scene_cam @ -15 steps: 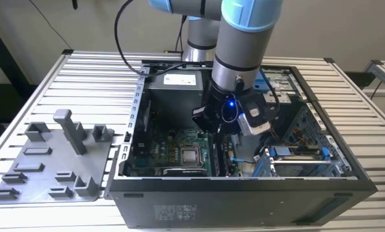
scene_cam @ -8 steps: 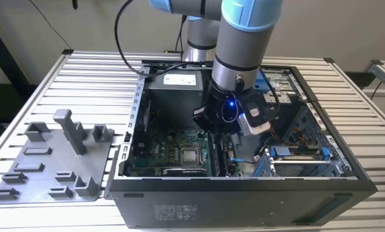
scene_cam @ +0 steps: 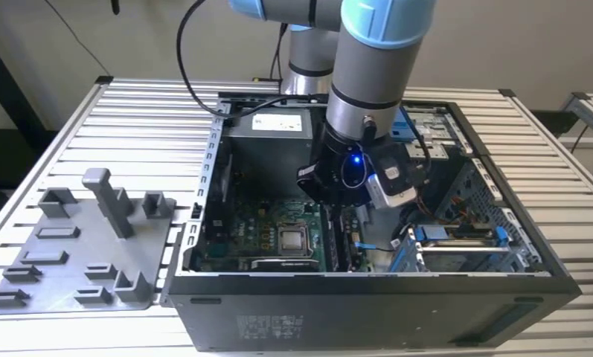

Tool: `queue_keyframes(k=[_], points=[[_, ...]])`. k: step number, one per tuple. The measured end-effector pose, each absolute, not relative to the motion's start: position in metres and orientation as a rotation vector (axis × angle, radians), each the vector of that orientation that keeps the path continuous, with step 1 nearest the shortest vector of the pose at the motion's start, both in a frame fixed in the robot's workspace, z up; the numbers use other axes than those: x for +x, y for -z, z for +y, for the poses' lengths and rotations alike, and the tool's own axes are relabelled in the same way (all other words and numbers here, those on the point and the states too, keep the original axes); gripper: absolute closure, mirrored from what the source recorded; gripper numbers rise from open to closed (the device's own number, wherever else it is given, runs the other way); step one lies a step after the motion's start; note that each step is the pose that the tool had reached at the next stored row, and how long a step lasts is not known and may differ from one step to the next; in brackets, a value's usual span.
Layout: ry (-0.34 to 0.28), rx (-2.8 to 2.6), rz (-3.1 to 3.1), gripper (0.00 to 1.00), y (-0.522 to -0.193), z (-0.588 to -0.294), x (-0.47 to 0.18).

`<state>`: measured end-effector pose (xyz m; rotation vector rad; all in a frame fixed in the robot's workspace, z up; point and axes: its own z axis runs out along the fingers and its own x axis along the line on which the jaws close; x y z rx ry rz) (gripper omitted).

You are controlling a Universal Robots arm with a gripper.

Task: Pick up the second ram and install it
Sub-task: 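Press down the second ram until it locks into place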

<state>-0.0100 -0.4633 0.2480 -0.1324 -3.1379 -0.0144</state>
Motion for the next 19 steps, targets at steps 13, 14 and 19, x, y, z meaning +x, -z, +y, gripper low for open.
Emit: queue_keyframes(k=[13, 14, 19], points=[[0.014, -0.134, -3.138, 0.89, -0.243, -0.462, -0.013], [0.014, -0.134, -3.138, 0.89, -0.241, -0.462, -0.015], [0.014, -0.134, -3.138, 0.89, -0.232, -0.46, -0.02]])
